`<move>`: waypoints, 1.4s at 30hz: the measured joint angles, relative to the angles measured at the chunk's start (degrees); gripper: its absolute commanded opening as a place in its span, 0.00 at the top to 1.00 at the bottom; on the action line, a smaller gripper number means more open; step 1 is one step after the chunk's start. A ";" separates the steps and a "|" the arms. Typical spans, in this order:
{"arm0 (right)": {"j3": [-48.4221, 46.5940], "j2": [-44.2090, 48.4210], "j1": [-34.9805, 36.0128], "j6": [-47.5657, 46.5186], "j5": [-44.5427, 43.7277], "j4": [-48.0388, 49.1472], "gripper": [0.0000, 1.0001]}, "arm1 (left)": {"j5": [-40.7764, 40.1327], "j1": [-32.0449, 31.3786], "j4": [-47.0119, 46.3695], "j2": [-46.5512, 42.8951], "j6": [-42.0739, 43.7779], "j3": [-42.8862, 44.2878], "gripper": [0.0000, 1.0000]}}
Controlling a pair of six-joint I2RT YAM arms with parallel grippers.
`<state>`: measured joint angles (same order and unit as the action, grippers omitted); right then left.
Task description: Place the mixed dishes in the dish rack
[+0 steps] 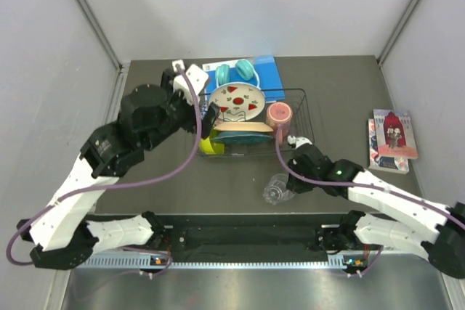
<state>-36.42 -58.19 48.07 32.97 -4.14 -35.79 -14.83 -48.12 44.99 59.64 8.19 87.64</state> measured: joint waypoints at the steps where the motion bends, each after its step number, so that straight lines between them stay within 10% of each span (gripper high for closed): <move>1: -0.44 2.56 0.11 -0.31 0.35 -0.74 1.00 | 1.60 0.00 0.31 2.43 -0.96 4.28 0.01; 13: -12.90 29.31 -0.11 7.76 11.32 18.03 1.00 | 29.40 10.38 4.55 20.79 -17.27 41.72 0.01; 24: -3.30 11.76 -12.85 30.58 26.27 60.50 1.00 | 70.79 29.57 -21.88 21.59 -58.21 23.87 0.01; 42: -14.36 -10.73 -18.36 45.88 38.60 88.21 1.00 | 74.14 27.08 -26.82 17.42 -58.64 8.90 0.01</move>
<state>-50.78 -68.93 29.71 78.85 34.46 52.42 59.31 -21.04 18.17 77.06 -50.46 96.53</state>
